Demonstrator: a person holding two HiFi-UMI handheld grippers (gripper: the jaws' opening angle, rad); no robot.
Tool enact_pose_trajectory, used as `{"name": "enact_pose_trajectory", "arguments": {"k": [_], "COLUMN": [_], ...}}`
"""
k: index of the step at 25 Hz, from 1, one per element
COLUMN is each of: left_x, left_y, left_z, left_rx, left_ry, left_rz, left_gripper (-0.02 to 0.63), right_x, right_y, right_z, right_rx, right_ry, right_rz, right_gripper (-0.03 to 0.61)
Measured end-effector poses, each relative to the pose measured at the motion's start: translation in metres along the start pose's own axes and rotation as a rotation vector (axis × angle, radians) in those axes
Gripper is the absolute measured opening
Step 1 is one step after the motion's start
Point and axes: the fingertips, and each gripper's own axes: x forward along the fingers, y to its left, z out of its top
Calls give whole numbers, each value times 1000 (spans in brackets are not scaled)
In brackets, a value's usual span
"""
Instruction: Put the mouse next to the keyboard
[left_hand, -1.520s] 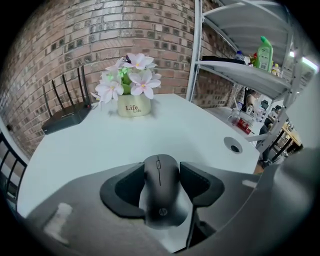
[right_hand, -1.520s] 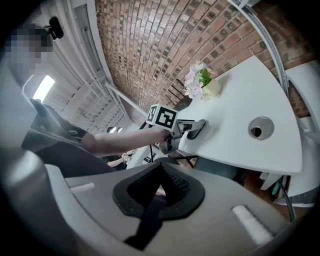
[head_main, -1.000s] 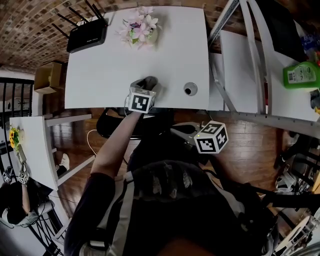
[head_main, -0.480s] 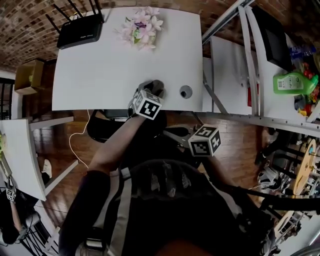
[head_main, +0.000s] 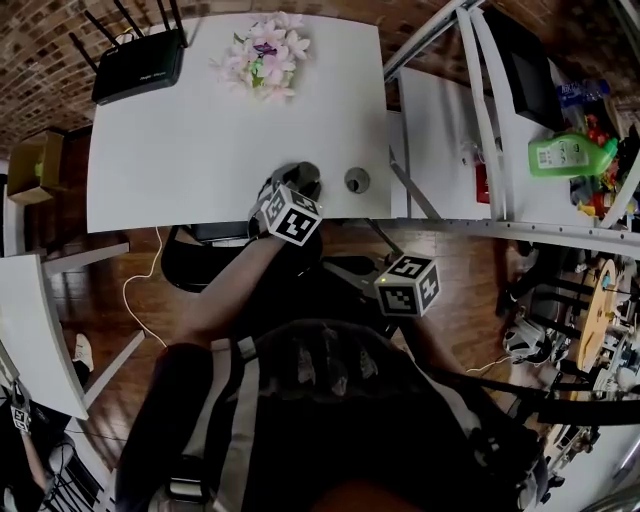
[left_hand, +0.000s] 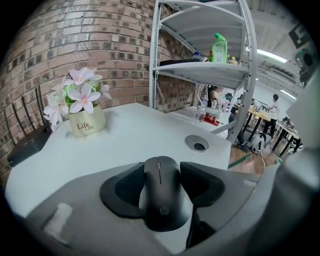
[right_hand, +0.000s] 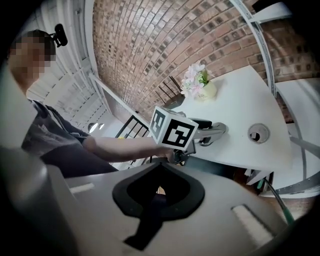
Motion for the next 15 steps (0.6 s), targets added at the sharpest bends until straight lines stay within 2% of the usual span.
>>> {"name": "enact_pose_trajectory", "arguments": {"k": [3, 6, 11, 15], "left_x": [2, 5, 10, 12], "left_y": [-7, -9, -11, -14], "left_z": [1, 3, 6, 9], "left_rx": [13, 7, -55, -131], "left_ry": [10, 27, 32, 17], "left_rz": [9, 55, 129, 142], "left_gripper": [230, 230, 230, 230], "right_x": [-5, -19, -40, -48], "right_y": [-4, -16, -37, -47], "right_z": [2, 7, 5, 3], "right_rx": [-34, -65, -91, -116], "right_ry": [9, 19, 59, 88], "right_rz": [31, 57, 103, 135], "right_gripper": [3, 3, 3, 3]}}
